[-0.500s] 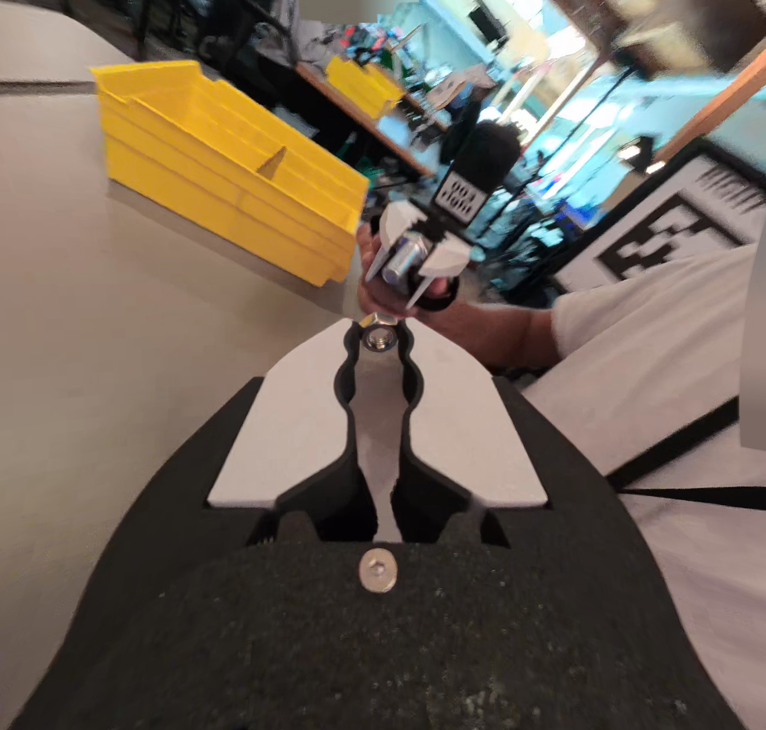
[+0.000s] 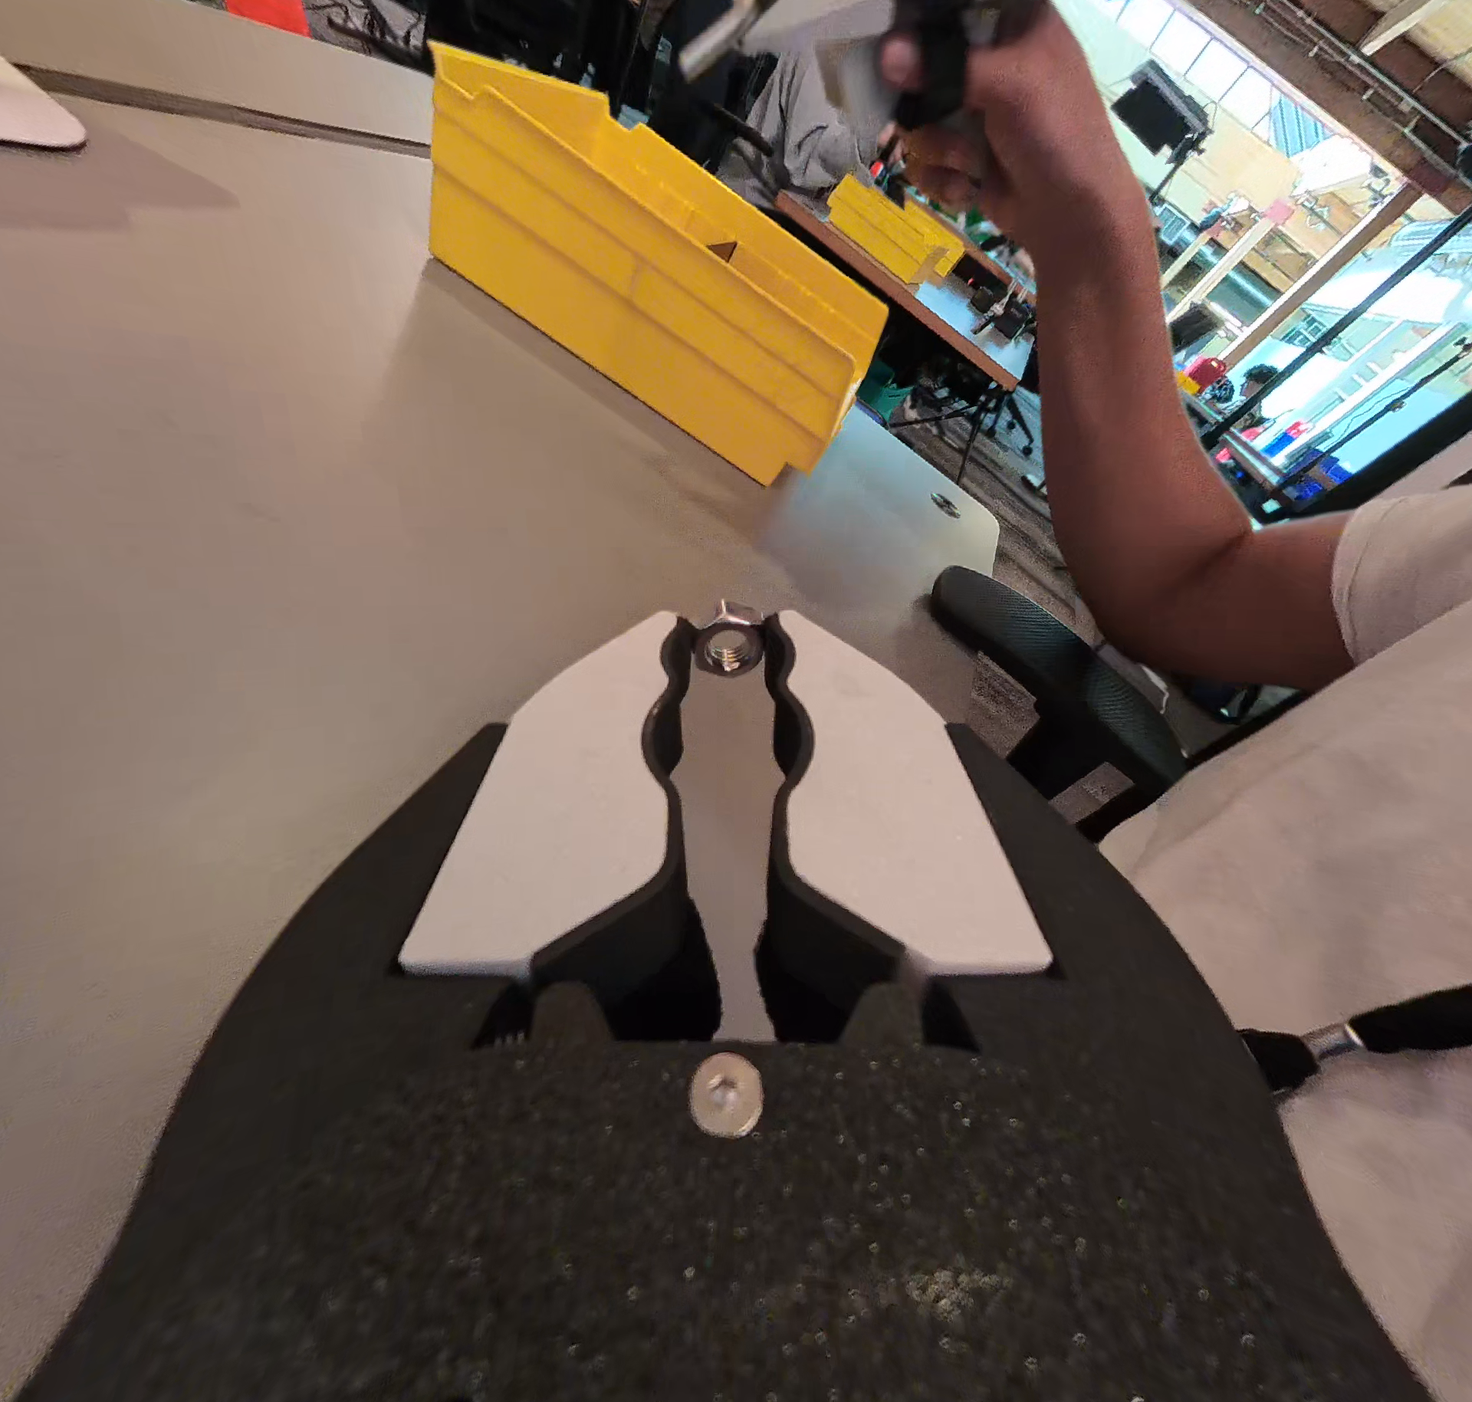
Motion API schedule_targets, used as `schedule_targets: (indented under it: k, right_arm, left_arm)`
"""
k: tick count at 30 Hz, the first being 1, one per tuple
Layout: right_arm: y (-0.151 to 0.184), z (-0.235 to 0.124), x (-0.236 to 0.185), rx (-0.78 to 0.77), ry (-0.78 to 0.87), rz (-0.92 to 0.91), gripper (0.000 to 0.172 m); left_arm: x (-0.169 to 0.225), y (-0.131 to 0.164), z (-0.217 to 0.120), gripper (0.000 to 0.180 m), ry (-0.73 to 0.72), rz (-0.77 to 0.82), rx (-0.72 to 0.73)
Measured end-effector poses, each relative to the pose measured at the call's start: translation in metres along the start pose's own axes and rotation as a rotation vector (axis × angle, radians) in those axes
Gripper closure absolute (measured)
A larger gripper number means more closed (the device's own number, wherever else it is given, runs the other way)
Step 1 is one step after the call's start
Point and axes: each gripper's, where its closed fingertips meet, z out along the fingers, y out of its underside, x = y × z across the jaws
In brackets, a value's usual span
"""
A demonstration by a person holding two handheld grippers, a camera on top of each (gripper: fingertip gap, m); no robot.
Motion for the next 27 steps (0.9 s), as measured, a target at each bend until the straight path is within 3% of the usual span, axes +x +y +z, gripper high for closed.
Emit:
schedule_targets:
  k: [2,4,10,17,24,27]
  right_arm:
    - [0.052,0.015,0.067,-0.323,0.143,0.005,0.155]
    - [0.086,0.029,0.107,-0.549,0.169,-0.078,0.155]
    - [0.14,0.075,0.13,-0.858,-0.025,-0.172,0.154]
    - [0.136,0.121,0.103,-0.7,-0.177,-0.177,0.155]
    - [0.131,0.131,0.097,-0.6,-0.195,-0.122,0.154]
    - [0.118,0.12,0.098,-0.519,-0.169,-0.082,0.138]
  left_arm:
    - [-0.003,0.0,0.0,0.163,-0.006,0.006,0.002]
    - [-0.003,-0.002,0.0,0.163,-0.02,0.059,-0.007]
    - [0.004,-0.006,0.002,0.163,-0.002,0.138,-0.011]
    - [0.005,-0.005,0.004,0.163,0.029,0.104,-0.013]
    - [0.001,-0.008,0.003,0.163,0.021,0.111,-0.004]
    - [0.0,-0.011,0.001,0.163,0.016,0.126,0.009]
